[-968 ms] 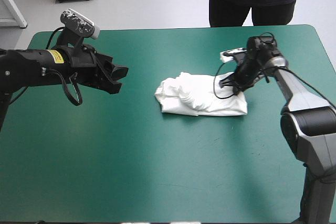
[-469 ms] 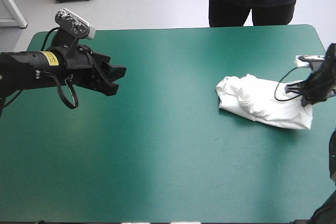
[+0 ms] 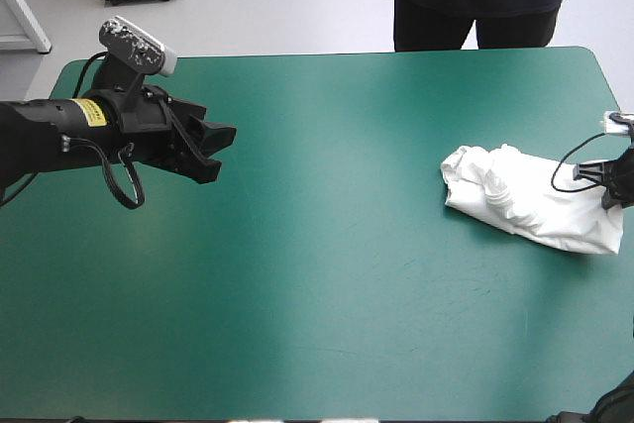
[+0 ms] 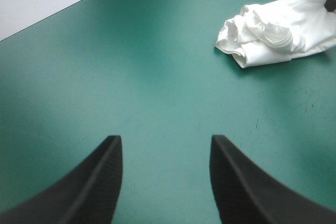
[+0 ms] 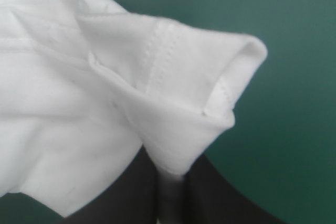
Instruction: Fold the cloth
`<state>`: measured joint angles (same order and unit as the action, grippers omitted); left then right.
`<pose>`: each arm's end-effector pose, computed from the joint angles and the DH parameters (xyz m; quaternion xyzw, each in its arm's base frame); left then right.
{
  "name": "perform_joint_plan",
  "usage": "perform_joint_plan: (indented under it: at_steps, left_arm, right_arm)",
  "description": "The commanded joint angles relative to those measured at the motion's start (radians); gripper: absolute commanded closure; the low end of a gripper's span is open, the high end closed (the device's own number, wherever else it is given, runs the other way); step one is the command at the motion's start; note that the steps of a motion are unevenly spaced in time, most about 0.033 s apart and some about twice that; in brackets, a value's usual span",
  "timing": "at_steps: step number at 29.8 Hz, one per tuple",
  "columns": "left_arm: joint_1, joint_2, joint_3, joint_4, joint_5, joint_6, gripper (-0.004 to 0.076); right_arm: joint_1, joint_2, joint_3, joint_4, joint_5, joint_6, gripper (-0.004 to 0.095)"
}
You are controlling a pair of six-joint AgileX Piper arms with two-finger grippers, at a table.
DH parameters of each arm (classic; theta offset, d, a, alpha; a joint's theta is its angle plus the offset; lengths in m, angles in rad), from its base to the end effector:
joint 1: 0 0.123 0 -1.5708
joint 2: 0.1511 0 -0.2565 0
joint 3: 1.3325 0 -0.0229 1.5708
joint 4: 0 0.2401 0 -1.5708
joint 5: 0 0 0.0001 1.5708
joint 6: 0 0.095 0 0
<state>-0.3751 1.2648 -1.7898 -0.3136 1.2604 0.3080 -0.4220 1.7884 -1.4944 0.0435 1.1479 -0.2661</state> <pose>0.1916 -0.1054 0.4793 0.3184 0.8255 -0.1690 0.4342 0.3230 -0.1409 0.2426 0.0841 0.9904 -0.0169 0.1085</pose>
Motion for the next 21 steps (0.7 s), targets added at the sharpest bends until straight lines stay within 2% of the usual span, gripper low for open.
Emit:
perform_joint_plan:
  at_steps: [1,5,10,12,18,21]
  left_arm:
    - [0.0,-0.025,-0.023,-0.038,0.024,0.009,0.0353]
    - [0.0,-0.026,-0.023,-0.04,0.024,0.016,0.0353]
    - [0.0,-0.05,-0.023,0.0,0.024,0.02,0.0353]
    - [0.0,-0.066,-0.023,0.05,0.024,0.018,0.0353]
    - [0.0,-0.152,-0.023,0.163,0.024,-0.018,0.0353]
    - [0.0,-0.2,-0.023,0.207,0.024,-0.025,0.0353]
  right_arm:
    - [-0.006,-0.041,-0.012,0.031,-0.009,-0.009,0.0897]
    - [-0.006,-0.043,-0.006,0.065,0.016,-0.033,0.0784]
    - [-0.008,-0.085,-0.006,0.09,0.02,-0.035,0.0521]
    - [-0.008,-0.121,-0.006,0.106,0.015,-0.033,0.0453]
    - [-0.006,-0.313,-0.006,0.272,0.035,-0.036,0.0435]
    - [0.035,-0.429,-0.006,0.325,0.055,-0.036,0.0435]
